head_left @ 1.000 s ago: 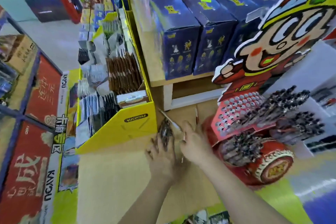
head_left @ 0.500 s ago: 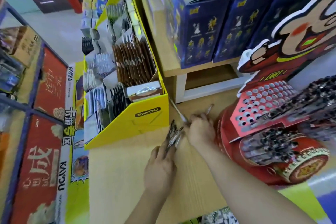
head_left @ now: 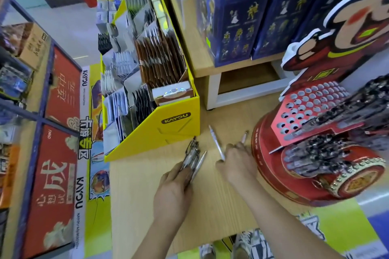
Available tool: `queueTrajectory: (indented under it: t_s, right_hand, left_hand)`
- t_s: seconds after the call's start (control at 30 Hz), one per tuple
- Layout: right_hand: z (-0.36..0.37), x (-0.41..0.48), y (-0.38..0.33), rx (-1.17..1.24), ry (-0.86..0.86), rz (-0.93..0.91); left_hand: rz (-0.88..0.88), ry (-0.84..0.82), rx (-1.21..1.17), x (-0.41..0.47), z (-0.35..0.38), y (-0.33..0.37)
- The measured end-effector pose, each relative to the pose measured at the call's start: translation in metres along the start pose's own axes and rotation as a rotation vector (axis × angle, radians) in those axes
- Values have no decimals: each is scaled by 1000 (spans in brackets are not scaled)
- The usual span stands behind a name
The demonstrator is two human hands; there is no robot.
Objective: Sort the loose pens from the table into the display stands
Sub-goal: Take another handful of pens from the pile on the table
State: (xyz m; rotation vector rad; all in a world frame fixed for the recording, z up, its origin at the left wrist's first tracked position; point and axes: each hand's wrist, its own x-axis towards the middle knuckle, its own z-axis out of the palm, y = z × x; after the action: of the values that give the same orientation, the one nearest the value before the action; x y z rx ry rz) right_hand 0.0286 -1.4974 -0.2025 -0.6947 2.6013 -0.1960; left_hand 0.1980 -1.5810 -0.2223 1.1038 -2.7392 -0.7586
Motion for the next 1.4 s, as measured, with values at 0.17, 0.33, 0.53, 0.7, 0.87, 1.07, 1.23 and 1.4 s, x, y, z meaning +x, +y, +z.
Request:
queueTrajectory:
  t_s: [0.17, 0.33, 0.53, 0.7, 0.87, 1.07, 1.23, 1.4]
  right_hand:
    - [15, -32, 9, 120, 68, 99]
    - [17, -19, 2, 32, 58, 80]
    - [20, -13, -12, -20, 29, 34]
    - [21, -16, -5, 88, 33, 94]
    - [5, -29, 0, 764, -119, 260]
    - [-34, -82, -29, 1461, -459, 212]
    - [-66, -100, -25, 1476, -497, 127]
    - [-95, -108, -15, 1532, -444, -13]
  left_hand:
    - [-104, 22, -187, 0, -6, 4]
    - [-350, -64, -215, 21, -13, 11]
    - [-431, -308, -126, 38, -22, 16]
    - [-379, -311, -30, 36, -24, 20]
    - [-349, -192, -349, 31, -31, 16]
    - [-407, -222, -1134, 8, -69, 54]
    - [-275, -128, -1010, 1, -102, 79]
    - [-174, -182, -1063, 7, -133, 104]
